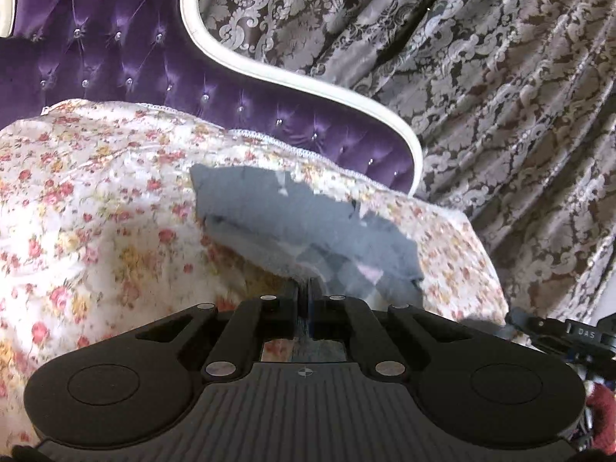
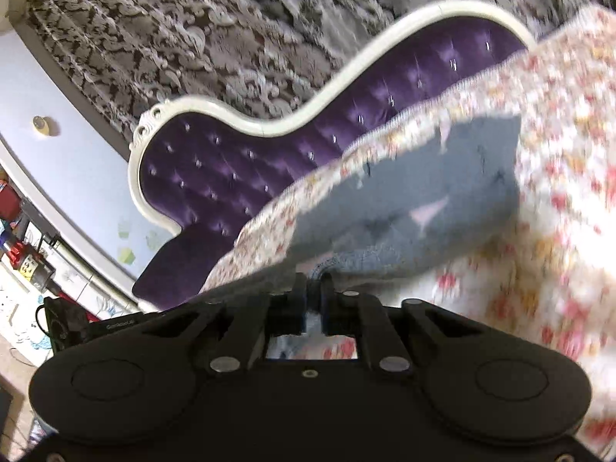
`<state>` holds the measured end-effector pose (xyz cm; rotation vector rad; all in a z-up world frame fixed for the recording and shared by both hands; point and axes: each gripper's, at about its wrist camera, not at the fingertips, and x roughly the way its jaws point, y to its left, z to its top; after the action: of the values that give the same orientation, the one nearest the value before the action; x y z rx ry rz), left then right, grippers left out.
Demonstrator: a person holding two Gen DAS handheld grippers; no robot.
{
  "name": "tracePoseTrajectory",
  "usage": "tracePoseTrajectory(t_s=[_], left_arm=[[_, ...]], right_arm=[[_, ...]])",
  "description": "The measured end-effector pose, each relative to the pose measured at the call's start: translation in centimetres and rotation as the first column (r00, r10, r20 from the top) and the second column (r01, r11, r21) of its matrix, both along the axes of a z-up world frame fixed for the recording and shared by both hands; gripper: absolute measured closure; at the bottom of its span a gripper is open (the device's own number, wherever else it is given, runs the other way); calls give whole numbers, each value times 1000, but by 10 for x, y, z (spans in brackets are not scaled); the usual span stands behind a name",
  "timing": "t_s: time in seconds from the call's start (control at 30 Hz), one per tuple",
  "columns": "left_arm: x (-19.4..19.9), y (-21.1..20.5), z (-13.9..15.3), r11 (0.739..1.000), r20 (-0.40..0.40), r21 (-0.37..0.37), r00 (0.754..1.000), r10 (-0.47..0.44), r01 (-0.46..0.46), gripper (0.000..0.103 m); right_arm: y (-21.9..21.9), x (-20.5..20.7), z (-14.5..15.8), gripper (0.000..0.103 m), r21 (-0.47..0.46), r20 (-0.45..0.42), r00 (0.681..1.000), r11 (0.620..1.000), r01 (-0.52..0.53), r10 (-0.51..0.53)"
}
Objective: Fold small clothes
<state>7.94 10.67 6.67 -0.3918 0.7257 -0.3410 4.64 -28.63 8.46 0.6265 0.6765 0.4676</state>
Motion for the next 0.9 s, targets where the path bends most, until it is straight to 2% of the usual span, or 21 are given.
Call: tracePoseTrajectory(t_s=[0.13,0.27,0.3,0.33,0.43,0.5,0.53,0.57,0.67,0.73,0.8,0.9], left_arm=[[14,-5,-4,1000,-4,1,1000,7,-7,100],[23,-3,-11,1000,-29,-11,1000,5,-5,100],[26,-3,-11,1000,-34,-17,999,5,-6,100],[29,-2,-11,1000,-35,-20,999,4,-5,100],[33,-4,-10,1000,-33,-20,999,0,-1,100],[35,-6,-9,1000,-32,-18,999,-6,6,100],[35,-6,-8,1000,-31,-17,999,-9,9,100],[35,-7,-9,1000,-32,-15,999,-10,9,100],[34,-8,-9,1000,-37,-13,999,-11,10,100],[33,-7,-9,1000,-38,-11,999,-9,9,100],[33,-5,-10,1000,-44,-11,999,-4,4,100],[33,-3,-12,1000,-54,-12,999,0,-1,100]], right_arm=[[-6,16,6,91,-7,42,998,999,43,-42],[-12,28,1,90,-46,33,997,997,68,-66],[-9,33,-3,89,-65,11,999,997,44,-44],[-9,35,-6,82,-73,-5,1000,997,26,-27],[4,43,-20,80,-113,-69,994,989,-96,88],[18,42,-32,67,-157,-111,982,973,-169,152],[25,40,-37,53,-181,-123,977,964,-196,176],[33,40,-43,47,-212,-132,970,951,-227,202],[51,41,-56,47,-314,-136,953,900,-301,271],[64,43,-65,47,-415,-133,936,839,-351,326],[75,43,-74,47,-517,-130,913,760,-395,386],[85,44,-82,47,-571,-142,863,672,-471,485]])
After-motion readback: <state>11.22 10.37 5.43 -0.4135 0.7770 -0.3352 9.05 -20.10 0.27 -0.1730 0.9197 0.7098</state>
